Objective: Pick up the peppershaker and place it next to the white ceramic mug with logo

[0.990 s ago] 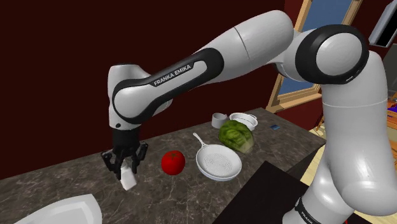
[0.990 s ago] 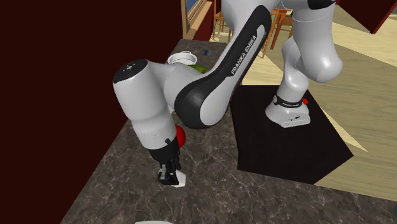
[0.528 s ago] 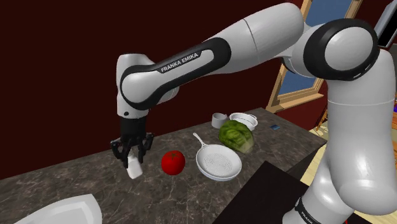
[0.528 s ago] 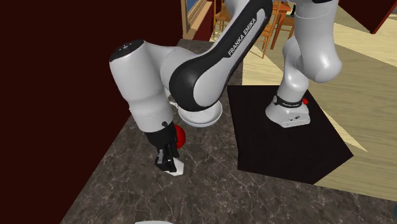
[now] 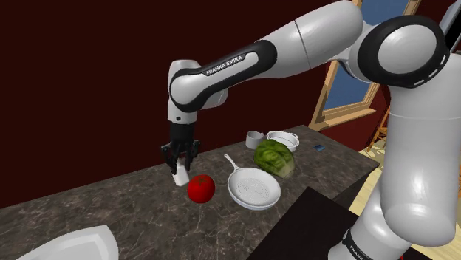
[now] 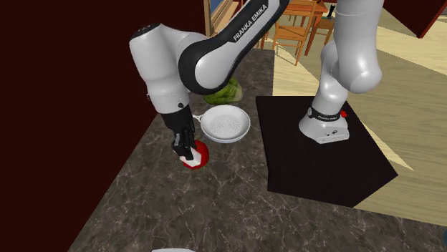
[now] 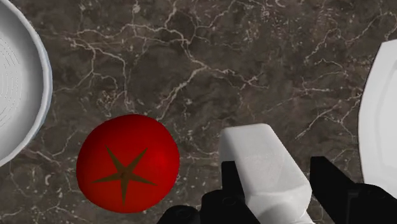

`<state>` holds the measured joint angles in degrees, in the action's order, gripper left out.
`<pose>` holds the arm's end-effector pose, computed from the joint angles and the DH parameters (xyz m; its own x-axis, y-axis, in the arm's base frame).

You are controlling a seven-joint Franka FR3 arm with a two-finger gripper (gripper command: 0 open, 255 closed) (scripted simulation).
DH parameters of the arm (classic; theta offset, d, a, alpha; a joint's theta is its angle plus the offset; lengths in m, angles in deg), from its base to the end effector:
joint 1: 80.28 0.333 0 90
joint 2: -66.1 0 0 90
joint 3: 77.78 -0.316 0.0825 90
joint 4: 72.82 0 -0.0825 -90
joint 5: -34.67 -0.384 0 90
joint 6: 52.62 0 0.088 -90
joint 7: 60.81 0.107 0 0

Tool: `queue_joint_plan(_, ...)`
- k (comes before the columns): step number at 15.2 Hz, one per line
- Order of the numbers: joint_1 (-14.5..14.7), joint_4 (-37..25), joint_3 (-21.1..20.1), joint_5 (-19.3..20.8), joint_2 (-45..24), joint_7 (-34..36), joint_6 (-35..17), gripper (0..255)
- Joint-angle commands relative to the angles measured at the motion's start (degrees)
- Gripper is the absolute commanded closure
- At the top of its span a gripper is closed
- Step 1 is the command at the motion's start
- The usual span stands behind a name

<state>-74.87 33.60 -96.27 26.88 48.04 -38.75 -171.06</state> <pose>0.5648 0.2458 0.3532 0.9847 -0.0344 -0.1710 -0.0617 -0.9857 -0.1570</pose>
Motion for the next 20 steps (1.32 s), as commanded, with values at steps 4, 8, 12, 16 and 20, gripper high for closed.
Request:
queue_joint_plan(4, -4.05, 0.54, 2.08, -0.18, 0.73, -6.07, 1.26, 255)
queue_joint_plan(8, -7.26, 0.10, 3.93, -0.03, 0.74, -10.89, 2.56, 255)
queue_joint_plan(12, -10.33, -1.41, 5.83, 0.37, -0.04, -15.50, 4.11, 255)
queue_joint_plan(16, -13.29, -4.04, 7.69, 0.94, -1.58, -19.89, 5.93, 255)
queue_joint_plan(20, -16.13, -7.83, 9.45, 1.60, -3.91, -24.06, 8.06, 255)
